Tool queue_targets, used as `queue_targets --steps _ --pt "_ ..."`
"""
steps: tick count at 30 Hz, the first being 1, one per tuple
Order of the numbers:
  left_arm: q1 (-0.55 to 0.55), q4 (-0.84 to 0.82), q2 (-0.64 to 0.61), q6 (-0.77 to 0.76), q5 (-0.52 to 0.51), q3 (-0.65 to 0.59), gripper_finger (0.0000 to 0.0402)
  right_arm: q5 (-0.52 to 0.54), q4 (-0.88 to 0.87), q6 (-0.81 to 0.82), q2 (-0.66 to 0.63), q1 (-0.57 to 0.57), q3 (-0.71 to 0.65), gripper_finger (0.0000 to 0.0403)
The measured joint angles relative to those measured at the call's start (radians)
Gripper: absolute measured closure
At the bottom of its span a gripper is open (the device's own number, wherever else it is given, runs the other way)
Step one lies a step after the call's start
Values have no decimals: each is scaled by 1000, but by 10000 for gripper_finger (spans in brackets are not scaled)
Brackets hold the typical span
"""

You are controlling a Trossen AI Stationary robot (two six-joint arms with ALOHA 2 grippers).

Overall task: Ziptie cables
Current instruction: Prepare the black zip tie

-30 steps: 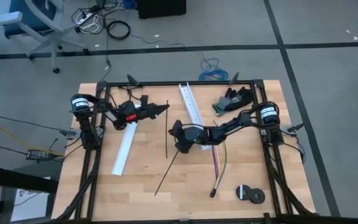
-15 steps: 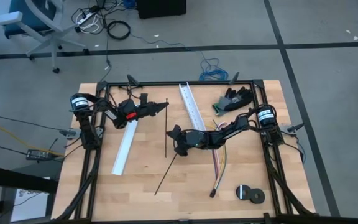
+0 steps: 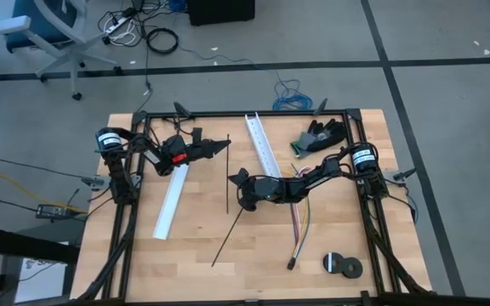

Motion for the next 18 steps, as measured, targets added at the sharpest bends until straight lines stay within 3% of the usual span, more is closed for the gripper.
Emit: queue_targets --steps 6,18 --pt "0 0 0 0 -1 0 401 53 0 7 0 6 0 336" --pt "0 0 0 0 -4 0 401 -155 -46 -62 0 3 0 336"
